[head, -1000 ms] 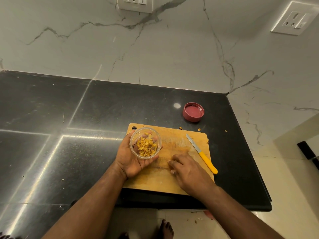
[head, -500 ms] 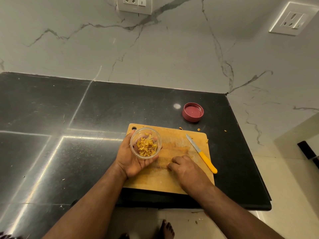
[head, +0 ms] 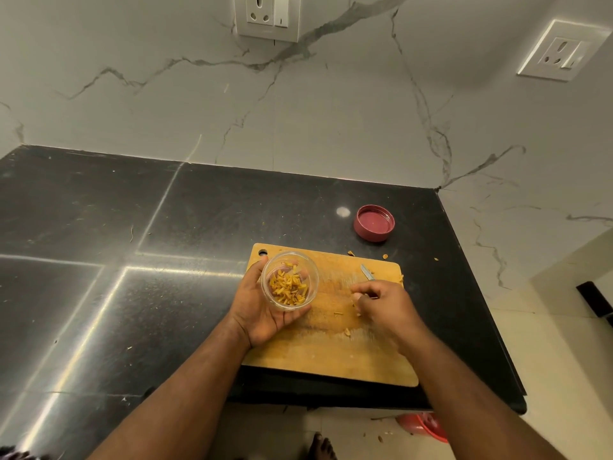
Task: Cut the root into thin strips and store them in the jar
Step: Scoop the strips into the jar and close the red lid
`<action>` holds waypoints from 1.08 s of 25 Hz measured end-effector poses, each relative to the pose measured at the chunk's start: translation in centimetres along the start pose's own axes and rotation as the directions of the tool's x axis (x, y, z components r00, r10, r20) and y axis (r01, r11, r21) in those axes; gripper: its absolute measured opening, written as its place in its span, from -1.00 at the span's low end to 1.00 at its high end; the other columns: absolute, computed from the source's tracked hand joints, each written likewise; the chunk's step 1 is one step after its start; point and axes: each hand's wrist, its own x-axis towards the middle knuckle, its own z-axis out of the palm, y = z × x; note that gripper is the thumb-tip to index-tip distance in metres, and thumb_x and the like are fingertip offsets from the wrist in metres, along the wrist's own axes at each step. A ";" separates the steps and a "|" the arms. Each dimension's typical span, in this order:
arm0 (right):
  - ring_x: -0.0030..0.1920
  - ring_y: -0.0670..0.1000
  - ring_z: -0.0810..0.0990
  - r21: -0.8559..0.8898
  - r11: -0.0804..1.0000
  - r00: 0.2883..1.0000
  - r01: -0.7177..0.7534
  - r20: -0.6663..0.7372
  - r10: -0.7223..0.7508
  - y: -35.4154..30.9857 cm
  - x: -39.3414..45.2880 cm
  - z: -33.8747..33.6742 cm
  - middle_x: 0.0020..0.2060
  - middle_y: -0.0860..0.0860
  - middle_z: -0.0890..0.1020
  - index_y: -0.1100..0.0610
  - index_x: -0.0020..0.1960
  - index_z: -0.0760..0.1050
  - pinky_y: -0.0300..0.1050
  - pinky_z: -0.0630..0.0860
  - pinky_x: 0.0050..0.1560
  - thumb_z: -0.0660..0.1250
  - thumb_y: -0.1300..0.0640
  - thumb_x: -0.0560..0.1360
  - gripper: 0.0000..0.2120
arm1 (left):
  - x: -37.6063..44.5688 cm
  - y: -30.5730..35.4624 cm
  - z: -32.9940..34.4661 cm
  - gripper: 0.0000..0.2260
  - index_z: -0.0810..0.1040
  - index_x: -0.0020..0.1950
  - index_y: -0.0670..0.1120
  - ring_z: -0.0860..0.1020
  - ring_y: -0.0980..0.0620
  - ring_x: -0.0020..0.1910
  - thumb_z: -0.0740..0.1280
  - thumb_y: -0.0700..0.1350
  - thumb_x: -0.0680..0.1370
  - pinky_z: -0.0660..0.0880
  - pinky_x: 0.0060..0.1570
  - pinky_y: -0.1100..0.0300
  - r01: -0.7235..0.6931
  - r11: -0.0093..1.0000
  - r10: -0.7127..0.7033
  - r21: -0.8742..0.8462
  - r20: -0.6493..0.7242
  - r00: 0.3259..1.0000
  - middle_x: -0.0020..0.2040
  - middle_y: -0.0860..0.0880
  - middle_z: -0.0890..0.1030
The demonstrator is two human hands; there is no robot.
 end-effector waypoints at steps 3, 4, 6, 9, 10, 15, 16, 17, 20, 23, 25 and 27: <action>0.07 0.11 0.65 0.625 0.731 0.961 -0.272 0.209 0.180 -2.2 -0.8 -1.5 0.11 0.18 0.64 0.25 0.09 0.63 -0.09 0.65 0.01 0.31 0.39 0.55 -0.81 | -0.2 0.0 0.5 -0.37 0.52 0.40 -0.11 0.59 -0.25 0.26 0.15 0.34 0.59 0.66 -0.09 -0.07 0.002 0.999 -0.001 0.034 -0.039 0.999 0.30 -0.24 0.59; 0.06 0.12 0.66 0.680 0.683 0.961 -0.265 0.244 0.129 -3.1 -1.3 -1.9 0.09 0.20 0.64 0.28 0.10 0.62 -0.10 0.66 -0.03 0.31 0.40 0.54 -0.81 | -0.2 0.0 0.7 -0.38 0.54 0.38 -0.12 0.63 -0.24 0.20 0.16 0.33 0.59 0.66 -0.07 -0.08 0.000 0.999 0.002 0.039 -0.056 0.998 0.26 -0.24 0.62; 0.00 0.08 0.67 0.690 0.705 0.962 -0.163 0.270 -0.042 -5.5 -2.6 -2.2 0.05 0.20 0.66 0.27 0.12 0.62 -0.09 0.66 -0.03 0.32 0.39 0.53 -0.79 | -0.2 0.0 1.1 -0.38 0.55 0.36 -0.12 0.65 -0.22 0.15 0.17 0.34 0.58 0.64 0.00 -0.10 -0.004 0.999 0.007 0.048 -0.073 0.997 0.23 -0.24 0.64; 0.03 -0.02 0.66 0.197 0.933 0.921 0.302 0.193 -0.339 -8.8 -4.1 -1.1 0.06 0.04 0.68 0.08 0.18 0.62 -0.05 0.64 0.07 0.38 0.26 0.54 -0.76 | -0.1 -0.1 2.1 -0.38 0.56 0.36 -0.12 0.63 -0.21 0.17 0.17 0.34 0.58 0.61 0.04 -0.11 -0.004 0.998 0.008 0.063 -0.061 0.998 0.25 -0.24 0.63; 0.06 -0.06 0.64 -0.077 0.899 0.891 0.430 0.193 -0.410 -9.4 -4.2 -0.3 0.08 -0.04 0.67 0.01 0.20 0.61 -0.08 0.62 0.09 0.39 0.21 0.55 -0.75 | -0.1 -0.2 2.3 -0.39 0.57 0.35 -0.12 0.63 -0.21 0.18 0.17 0.33 0.58 0.60 0.07 -0.12 -0.006 0.998 0.010 0.063 -0.056 0.998 0.25 -0.23 0.63; -0.02 -0.14 0.65 -0.192 0.821 0.843 0.537 0.102 -0.528 -10.0 -4.2 -0.5 -0.01 -0.11 0.69 0.02 0.13 0.65 -0.16 0.62 0.04 0.36 0.22 0.56 -0.79 | 0.1 -0.4 2.3 -0.39 0.57 0.36 -0.08 0.56 -0.26 0.29 0.16 0.35 0.58 0.58 0.10 -0.14 0.004 0.999 -0.003 0.051 -0.021 1.000 0.30 -0.24 0.60; -0.07 -0.13 0.66 -0.106 0.840 0.847 0.532 0.048 -0.530 -9.6 -4.0 -1.3 -0.08 -0.10 0.70 0.04 0.09 0.66 -0.15 0.64 -0.01 0.37 0.24 0.55 -0.81 | 0.1 -0.3 2.2 -0.38 0.57 0.37 -0.08 0.55 -0.27 0.31 0.17 0.36 0.57 0.60 0.06 -0.13 0.010 0.999 -0.009 0.045 -0.012 1.000 0.31 -0.24 0.59; -0.12 -0.12 0.68 -0.022 0.864 0.864 0.503 -0.001 -0.503 -8.9 -3.8 -2.1 -0.15 -0.08 0.71 0.06 0.07 0.67 -0.14 0.65 -0.05 0.38 0.27 0.54 -0.82 | 0.2 -0.3 2.0 -0.37 0.56 0.38 -0.08 0.53 -0.28 0.33 0.17 0.36 0.56 0.63 0.02 -0.12 0.018 0.999 -0.018 0.035 -0.004 1.000 0.32 -0.24 0.58; -0.18 -0.08 0.69 -0.068 0.943 0.942 0.325 -0.066 -0.329 -5.4 -2.3 -2.8 -0.21 -0.05 0.71 0.04 0.00 0.68 -0.06 0.66 -0.05 0.40 0.26 0.52 -0.84 | 0.3 -0.3 1.4 -0.36 0.53 0.41 -0.07 0.52 -0.28 0.34 0.18 0.37 0.56 0.66 -0.08 -0.08 0.029 1.000 -0.029 0.013 -0.005 1.000 0.34 -0.23 0.57; -0.02 -0.09 0.63 -0.477 0.862 0.981 0.171 0.000 -0.195 -1.0 -0.5 -1.6 -0.01 -0.08 0.69 -0.02 0.07 0.66 -0.10 0.59 0.09 0.34 0.19 0.57 -0.82 | 0.6 -0.5 1.0 -0.35 0.52 0.41 -0.09 0.51 -0.28 0.35 0.19 0.37 0.55 0.66 -0.07 -0.08 0.044 0.999 -0.044 -0.005 -0.010 0.999 0.34 -0.23 0.56; 0.09 -0.03 0.59 -0.662 0.730 0.983 0.170 0.060 -0.174 0.5 -0.1 -0.5 0.12 -0.02 0.64 -0.03 0.19 0.61 -0.15 0.52 0.14 0.26 0.21 0.60 -0.74 | 0.8 -0.6 0.8 -0.35 0.52 0.41 -0.09 0.50 -0.28 0.36 0.20 0.36 0.55 0.65 -0.04 -0.10 0.045 0.999 -0.045 -0.011 -0.005 0.999 0.35 -0.23 0.56; 0.14 -0.01 0.55 -0.734 0.628 0.960 0.257 0.117 -0.255 0.8 -0.5 0.8 0.16 0.00 0.59 0.02 0.25 0.58 -0.17 0.46 0.20 0.22 0.25 0.60 -0.69 | 0.9 -0.7 0.7 -0.36 0.53 0.41 -0.10 0.51 -0.28 0.36 0.20 0.36 0.56 0.65 0.00 -0.11 0.043 0.999 -0.043 -0.012 -0.005 0.999 0.35 -0.23 0.56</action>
